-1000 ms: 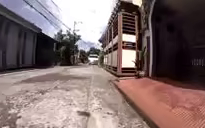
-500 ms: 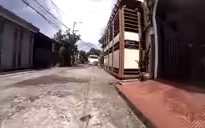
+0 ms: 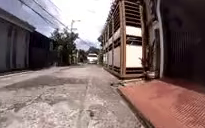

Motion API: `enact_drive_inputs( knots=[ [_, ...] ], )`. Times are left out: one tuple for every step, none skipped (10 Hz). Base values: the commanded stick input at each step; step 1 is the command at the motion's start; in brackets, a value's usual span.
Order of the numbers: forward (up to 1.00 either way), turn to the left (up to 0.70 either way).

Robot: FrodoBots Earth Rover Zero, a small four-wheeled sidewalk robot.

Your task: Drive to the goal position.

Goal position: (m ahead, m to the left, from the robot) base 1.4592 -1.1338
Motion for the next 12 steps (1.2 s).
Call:
enact_drive_inputs(
  knots=[
    [0.7,0.12],
    [0.7,0.0],
    [0.7,0.1],
    [0.7,0.25],
    [0.7,0.04],
    [0.7,0.0],
    [0.7,0.0],
    [0.7,0.0],
    [0.7,0.0],
    [0.7,0.0],
    [0.7,0.0],
    [0.7,0.0]
  ],
)
